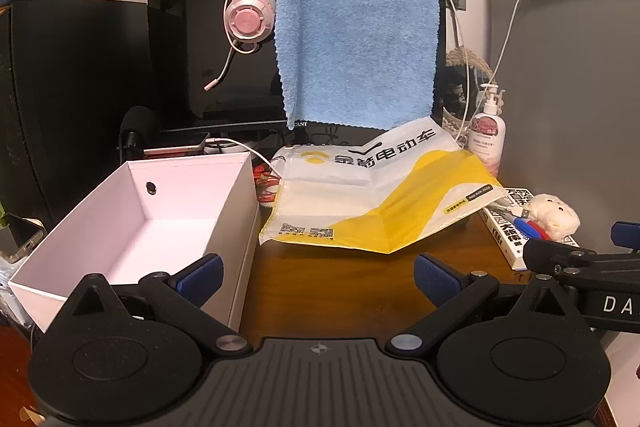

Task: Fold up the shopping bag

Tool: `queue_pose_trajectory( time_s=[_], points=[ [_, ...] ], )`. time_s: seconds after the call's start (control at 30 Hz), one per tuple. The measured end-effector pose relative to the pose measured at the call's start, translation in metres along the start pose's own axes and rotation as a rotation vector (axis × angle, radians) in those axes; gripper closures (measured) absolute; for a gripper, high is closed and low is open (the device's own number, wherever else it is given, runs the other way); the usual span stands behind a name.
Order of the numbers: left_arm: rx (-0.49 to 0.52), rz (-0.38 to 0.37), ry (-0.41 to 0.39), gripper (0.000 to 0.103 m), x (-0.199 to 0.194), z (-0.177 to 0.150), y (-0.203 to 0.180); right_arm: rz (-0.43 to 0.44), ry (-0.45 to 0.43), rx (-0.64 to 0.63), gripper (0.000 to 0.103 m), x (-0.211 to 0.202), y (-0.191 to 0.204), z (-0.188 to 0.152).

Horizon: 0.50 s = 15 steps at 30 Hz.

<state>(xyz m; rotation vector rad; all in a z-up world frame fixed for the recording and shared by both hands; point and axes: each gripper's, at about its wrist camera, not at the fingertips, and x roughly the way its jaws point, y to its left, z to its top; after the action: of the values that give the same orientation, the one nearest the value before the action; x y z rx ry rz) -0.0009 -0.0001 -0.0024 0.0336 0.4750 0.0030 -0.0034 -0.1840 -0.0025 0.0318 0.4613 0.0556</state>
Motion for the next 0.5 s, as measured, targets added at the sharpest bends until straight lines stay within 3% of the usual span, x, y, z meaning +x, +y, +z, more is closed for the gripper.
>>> queue_pose_trajectory(
  time_s=[0.5],
  points=[
    [-0.002,0.000,-0.003,0.001,-0.0006,0.0012,0.0010,-0.002,-0.001,0.007,0.001,-0.0014,0.0005,-0.0005]
  ],
)
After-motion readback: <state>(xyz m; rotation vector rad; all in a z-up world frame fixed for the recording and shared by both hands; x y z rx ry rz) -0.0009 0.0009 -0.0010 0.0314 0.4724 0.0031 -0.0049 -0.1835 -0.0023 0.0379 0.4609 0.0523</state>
